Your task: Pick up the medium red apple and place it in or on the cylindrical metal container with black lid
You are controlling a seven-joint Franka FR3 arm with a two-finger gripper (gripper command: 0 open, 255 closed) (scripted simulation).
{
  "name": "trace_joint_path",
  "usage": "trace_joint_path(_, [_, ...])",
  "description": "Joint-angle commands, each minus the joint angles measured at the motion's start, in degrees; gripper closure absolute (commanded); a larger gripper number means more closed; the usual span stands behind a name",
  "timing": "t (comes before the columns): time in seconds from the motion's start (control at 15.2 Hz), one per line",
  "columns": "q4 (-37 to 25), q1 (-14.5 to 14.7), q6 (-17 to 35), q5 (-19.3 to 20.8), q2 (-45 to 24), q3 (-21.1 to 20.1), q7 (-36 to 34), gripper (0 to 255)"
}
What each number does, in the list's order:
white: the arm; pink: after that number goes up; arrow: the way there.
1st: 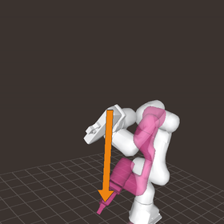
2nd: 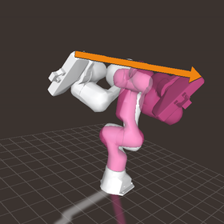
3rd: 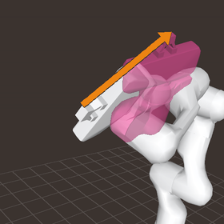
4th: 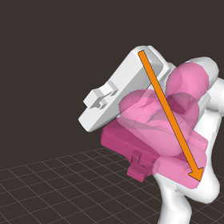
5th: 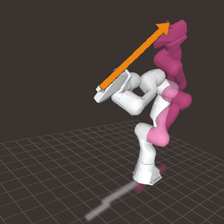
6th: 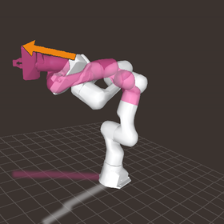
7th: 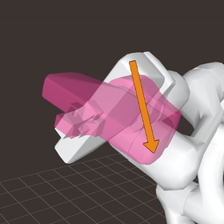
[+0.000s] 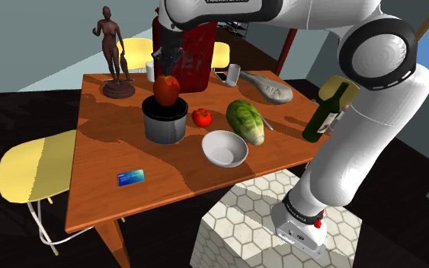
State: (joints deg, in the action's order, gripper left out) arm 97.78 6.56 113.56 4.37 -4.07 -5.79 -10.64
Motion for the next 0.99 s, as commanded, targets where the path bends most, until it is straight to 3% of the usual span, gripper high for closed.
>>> trace_joint_path(0.0, [0.3,0.0,0.4,0.0,0.0,0.0,-0.1,255])
trace_joint_path(0.33, [0.3,0.0,0.4,0.0,0.0,0.0,-0.1,255])
trace_joint_path(0.4, [0.3,0.0,0.4,0.0,0.0,0.0,-0.1,0])
trace_joint_path(0.73, [0.3,0.0,0.4,0.0,0.0,0.0,-0.1,0])
trace_joint_path(0.92, [-3.9,0.2,-5.0,-0.2,1.1,-0.2,0.1,0])
